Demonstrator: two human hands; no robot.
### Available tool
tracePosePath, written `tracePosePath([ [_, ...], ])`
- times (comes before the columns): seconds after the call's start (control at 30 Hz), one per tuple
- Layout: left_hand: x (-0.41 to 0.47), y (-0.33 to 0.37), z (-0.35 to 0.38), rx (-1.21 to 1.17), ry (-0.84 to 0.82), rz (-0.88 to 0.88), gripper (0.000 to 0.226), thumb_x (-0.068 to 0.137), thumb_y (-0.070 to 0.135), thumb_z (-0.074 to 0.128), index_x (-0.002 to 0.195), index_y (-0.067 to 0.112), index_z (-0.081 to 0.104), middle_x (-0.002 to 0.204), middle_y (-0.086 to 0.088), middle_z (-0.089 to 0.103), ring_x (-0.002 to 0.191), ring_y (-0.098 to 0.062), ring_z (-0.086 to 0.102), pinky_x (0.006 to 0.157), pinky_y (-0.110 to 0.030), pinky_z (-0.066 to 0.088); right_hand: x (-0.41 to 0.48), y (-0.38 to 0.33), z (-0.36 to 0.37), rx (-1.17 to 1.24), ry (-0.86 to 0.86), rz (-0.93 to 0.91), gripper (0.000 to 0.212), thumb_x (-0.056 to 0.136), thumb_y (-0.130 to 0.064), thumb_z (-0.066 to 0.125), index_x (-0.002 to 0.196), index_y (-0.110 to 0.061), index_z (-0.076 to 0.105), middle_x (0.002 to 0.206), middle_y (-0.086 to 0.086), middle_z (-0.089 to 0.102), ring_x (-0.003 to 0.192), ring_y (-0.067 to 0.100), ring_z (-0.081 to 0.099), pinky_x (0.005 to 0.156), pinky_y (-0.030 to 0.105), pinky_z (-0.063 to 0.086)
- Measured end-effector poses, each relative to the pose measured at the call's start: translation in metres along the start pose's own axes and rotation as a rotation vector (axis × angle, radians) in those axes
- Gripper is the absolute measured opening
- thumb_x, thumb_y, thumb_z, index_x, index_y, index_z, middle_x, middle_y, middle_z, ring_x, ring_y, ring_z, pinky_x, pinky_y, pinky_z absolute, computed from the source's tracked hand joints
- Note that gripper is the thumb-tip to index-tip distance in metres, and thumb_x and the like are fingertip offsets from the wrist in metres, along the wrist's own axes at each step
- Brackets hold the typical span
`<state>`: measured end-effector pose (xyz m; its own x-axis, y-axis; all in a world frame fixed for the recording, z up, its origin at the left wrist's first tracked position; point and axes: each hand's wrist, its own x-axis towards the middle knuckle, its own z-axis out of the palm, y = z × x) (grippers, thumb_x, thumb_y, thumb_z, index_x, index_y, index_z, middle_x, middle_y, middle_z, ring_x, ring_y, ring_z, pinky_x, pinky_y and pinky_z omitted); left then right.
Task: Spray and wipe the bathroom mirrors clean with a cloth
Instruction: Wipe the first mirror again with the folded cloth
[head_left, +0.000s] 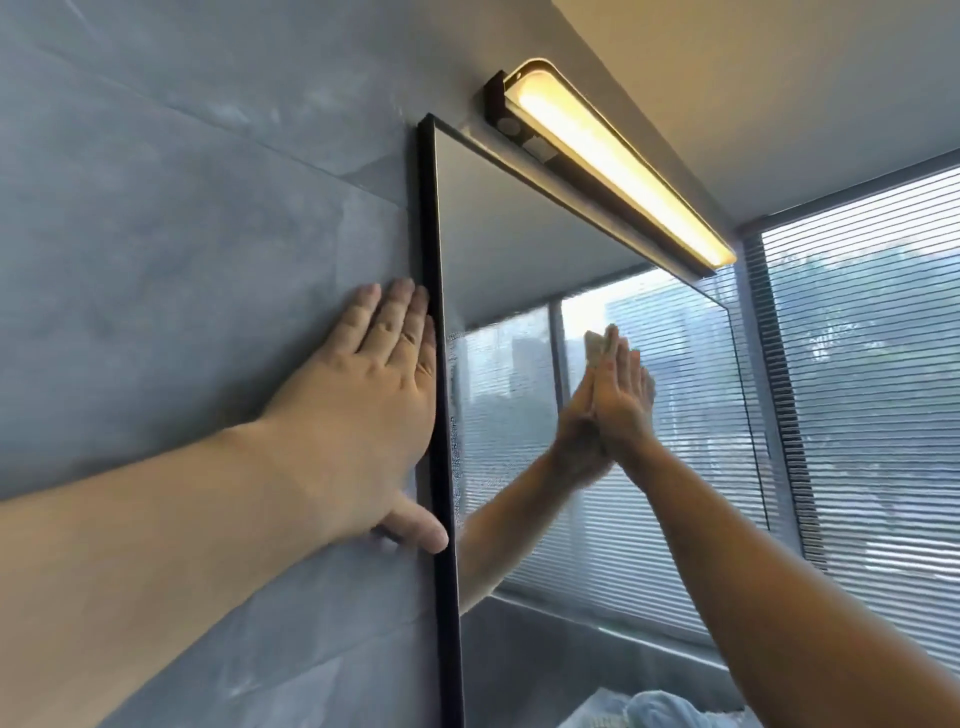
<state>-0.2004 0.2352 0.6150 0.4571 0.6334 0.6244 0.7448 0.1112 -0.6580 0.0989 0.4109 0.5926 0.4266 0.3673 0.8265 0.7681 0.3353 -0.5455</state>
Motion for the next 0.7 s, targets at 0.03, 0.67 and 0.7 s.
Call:
tracePosePath([
  [0.03, -0.002, 0.006, 0.003, -0.013, 0.008, -0.008, 0.162, 0.056, 0.105, 0.033, 0.136, -0.021, -0.030, 0.153, -0.042, -0.030, 0.148, -0.053, -0.025, 0.122, -0.062, -0.010, 0.002, 0.009, -0.007, 0.049, -0.041, 0.167, 0.060, 0.113, -0.044, 0.012, 0.167, -0.021, 0.006, 0.175, -0.001, 0.002, 0.160, 0.010, -0.004, 0.130, 0.039, -0.004],
  [0.67, -0.031, 0.038, 0.024, -0.033, 0.047, -0.006, 0.169, 0.054, 0.102, 0.046, 0.137, -0.025, -0.029, 0.153, -0.045, -0.027, 0.146, -0.057, -0.024, 0.123, -0.062, -0.007, -0.076, 0.009, 0.000, 0.022, -0.135, 0.145, 0.063, 0.111, -0.044, 0.012, 0.167, -0.018, 0.000, 0.175, 0.003, -0.003, 0.160, 0.015, -0.009, 0.130, 0.039, -0.009],
  [0.7, -0.031, 0.039, 0.024, -0.035, 0.046, -0.006, 0.169, 0.053, 0.102, 0.045, 0.137, -0.026, -0.028, 0.152, -0.046, -0.027, 0.146, -0.058, -0.024, 0.122, -0.063, -0.007, -0.078, 0.006, -0.002, 0.033, -0.140, 0.177, 0.065, 0.110, -0.047, 0.010, 0.167, -0.019, -0.001, 0.175, 0.002, -0.004, 0.160, 0.014, -0.009, 0.130, 0.041, -0.008],
])
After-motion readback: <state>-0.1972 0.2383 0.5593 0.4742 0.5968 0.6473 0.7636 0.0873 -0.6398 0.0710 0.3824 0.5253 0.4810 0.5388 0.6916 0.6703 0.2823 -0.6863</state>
